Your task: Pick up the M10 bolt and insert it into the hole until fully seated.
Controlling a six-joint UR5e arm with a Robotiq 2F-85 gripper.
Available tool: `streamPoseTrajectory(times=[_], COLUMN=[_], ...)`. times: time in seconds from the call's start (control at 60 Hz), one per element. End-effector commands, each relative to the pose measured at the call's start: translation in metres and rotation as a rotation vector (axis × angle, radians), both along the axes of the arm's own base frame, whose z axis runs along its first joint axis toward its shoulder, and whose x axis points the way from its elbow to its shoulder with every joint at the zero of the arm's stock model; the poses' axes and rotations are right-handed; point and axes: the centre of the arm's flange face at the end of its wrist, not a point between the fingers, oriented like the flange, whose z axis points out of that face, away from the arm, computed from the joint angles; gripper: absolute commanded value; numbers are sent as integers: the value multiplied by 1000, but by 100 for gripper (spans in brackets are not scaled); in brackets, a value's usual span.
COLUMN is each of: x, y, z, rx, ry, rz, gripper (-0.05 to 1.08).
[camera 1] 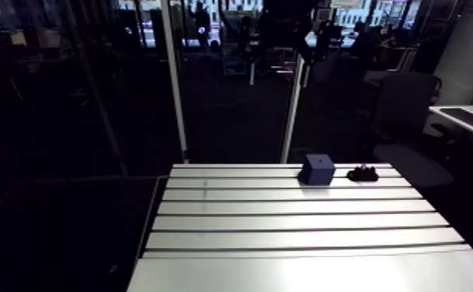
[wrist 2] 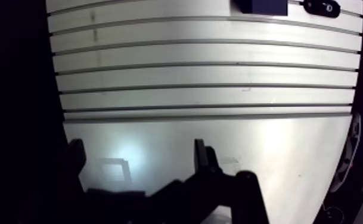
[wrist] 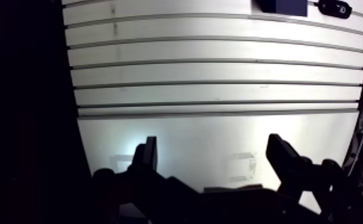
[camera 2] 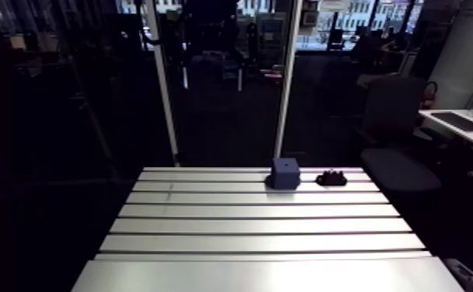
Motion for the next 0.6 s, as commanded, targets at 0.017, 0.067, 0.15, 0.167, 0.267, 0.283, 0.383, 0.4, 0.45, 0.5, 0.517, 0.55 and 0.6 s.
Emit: streamPoseTrajectory(times=[0.017, 0.067, 0.15, 0.167, 0.267, 0.283, 0.383, 0.4, 0.45, 0.5, 0.517, 0.55, 0.6], x=[-11, -11, -12, -11, -11, -11, -11, -11, -11, -12, -12, -12, -12], y=[-27, -27, -27, -27, -27, -27, -27, -26, -26, -26, -26, -25, -26], z=[-17, -16, -16, -17, -17, -17, -17, -16, -16, -15, -15, -15, -15], rx=[1, 1, 2, 1, 2, 2, 3, 4, 4, 5, 5, 4, 5], ry=[13, 14, 14, 13, 11, 11, 12, 15, 16, 18, 18, 19, 22], rz=[79, 79, 79, 79, 79, 79, 78, 77, 77, 77, 77, 75, 76], gripper=[1, 1, 1, 1, 1, 1, 1, 1, 1, 1, 1, 1, 1])
